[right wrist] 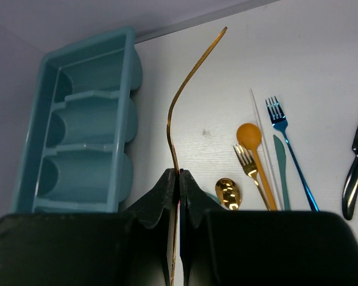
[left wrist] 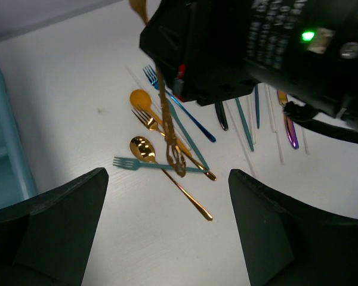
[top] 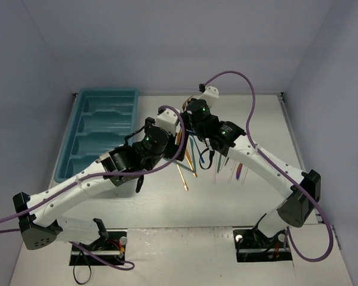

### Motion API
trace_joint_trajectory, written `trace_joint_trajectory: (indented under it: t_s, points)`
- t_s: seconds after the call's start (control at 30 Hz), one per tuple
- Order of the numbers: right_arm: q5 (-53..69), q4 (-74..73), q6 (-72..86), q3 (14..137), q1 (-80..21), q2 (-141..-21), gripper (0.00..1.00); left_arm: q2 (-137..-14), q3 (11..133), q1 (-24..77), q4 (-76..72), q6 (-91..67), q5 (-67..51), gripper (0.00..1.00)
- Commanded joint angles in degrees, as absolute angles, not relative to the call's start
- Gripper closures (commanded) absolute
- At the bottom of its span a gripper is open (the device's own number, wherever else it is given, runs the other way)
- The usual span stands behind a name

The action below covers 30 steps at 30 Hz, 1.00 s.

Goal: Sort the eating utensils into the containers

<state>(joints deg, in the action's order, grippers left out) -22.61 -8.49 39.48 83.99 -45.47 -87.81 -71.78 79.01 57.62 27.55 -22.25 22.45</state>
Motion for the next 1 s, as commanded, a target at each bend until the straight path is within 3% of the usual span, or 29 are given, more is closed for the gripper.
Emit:
trace_joint_trajectory:
  t_s: [0.0, 0.13, 0.77, 0.97]
  points:
    - [-21.83, -6.25, 45.43, 86.31, -45.79, -86.03, 1.0, -70.7, 76.88, 62.26, 10.93, -10.24, 32.81, 0.23]
    - [-20.39, -6.42, 47.82, 86.13, -45.79, -85.43, 1.0, -69.08, 70.57, 63.46, 2.05, -3.35, 34.64, 0.28]
    - [-18.19, -6.59, 51.52, 84.69, -45.7, -82.69, 1.0, -69.35, 63.2, 63.37, -5.97, 6.32, 37.92, 0.38]
    - [-18.1, -6.5, 51.68, 84.21, -45.71, -82.53, 1.0, -69.84, 62.4, 63.29, -6.84, 6.06, 38.31, 0.5]
